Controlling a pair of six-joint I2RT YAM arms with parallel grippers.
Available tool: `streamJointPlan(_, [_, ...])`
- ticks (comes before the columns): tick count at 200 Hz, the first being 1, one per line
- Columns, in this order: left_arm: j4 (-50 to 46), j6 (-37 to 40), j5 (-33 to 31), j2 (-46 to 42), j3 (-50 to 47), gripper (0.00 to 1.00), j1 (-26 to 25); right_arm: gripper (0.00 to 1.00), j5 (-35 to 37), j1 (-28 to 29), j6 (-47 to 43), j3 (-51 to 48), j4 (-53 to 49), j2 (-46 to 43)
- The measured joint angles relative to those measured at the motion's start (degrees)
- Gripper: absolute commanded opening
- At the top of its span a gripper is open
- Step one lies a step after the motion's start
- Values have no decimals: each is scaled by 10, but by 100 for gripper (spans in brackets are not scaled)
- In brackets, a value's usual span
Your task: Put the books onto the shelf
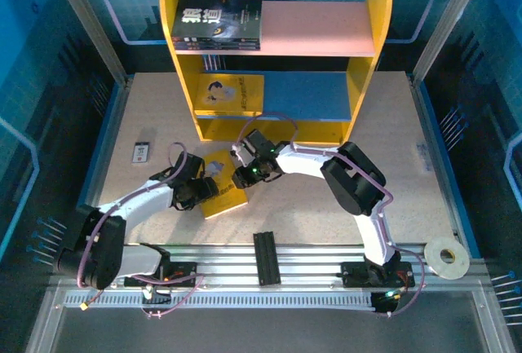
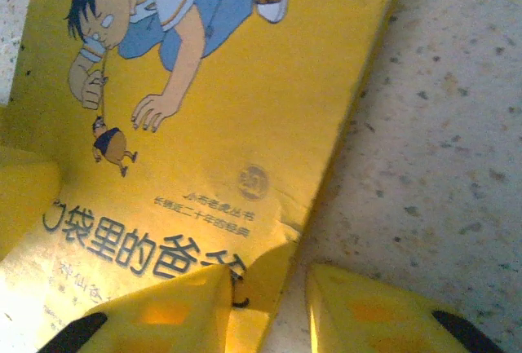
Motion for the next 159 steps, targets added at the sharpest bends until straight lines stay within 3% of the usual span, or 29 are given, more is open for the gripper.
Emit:
streamJointPlan(104, [11,18,40,-73,1,68,11,26,3,1,3,-6,9,0])
streamJointPlan(159, [0,20,36,1,20,65,12,27,2,1,7,-9,15,-2])
